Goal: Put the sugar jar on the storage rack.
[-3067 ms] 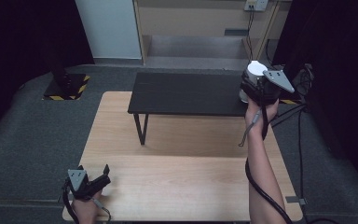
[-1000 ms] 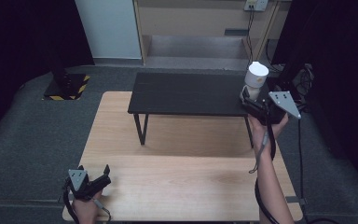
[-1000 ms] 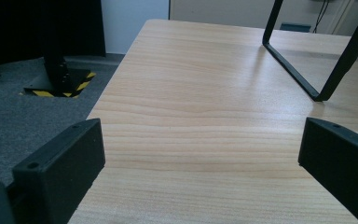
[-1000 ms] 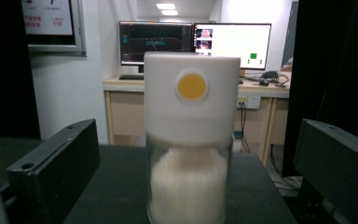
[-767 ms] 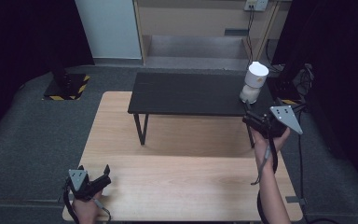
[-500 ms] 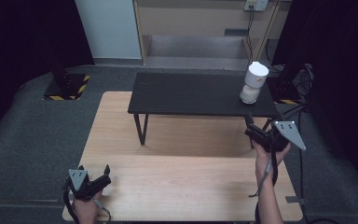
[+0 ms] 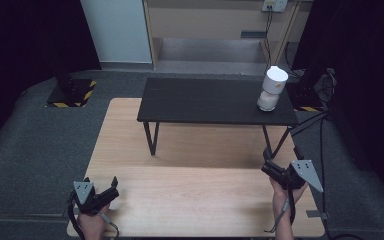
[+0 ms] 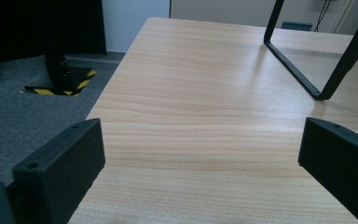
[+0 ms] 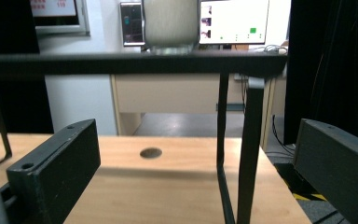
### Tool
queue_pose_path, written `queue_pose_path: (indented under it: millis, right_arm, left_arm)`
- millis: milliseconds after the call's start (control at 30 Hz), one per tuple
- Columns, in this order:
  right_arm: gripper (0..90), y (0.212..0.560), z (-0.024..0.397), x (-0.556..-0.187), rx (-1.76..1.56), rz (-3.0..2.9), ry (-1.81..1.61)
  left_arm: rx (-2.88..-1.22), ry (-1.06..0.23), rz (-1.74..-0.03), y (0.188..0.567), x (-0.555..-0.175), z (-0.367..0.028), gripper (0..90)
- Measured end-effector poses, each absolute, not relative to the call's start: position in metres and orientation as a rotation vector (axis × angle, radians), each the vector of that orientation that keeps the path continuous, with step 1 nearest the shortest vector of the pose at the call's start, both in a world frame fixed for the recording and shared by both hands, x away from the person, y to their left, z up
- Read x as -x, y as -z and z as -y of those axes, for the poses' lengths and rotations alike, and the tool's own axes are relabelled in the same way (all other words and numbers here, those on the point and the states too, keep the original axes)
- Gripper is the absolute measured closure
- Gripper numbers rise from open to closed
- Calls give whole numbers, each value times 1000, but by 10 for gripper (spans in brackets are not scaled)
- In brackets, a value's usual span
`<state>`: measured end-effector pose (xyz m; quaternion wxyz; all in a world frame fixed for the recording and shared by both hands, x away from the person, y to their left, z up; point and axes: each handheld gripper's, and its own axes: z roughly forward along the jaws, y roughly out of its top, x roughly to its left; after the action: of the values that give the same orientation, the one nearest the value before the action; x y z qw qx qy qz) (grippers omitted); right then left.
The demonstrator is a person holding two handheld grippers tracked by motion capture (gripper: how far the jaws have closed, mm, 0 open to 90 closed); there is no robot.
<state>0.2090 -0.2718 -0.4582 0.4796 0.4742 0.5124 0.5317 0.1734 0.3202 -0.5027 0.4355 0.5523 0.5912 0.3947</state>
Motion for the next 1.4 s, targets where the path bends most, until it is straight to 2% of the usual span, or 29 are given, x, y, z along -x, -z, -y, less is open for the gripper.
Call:
queue_pose_path:
  millis: [400,1400]
  right_arm:
    - [9,493,284,-188,-1226,-1285,-1265]
    - [9,524,294,-165,-1289,-1325,-1132]
  left_arm:
    - [-1367,-980,-1480,502,-173,-320,0]
    - [-1386,-987,-1475,502,-175,-318,0]
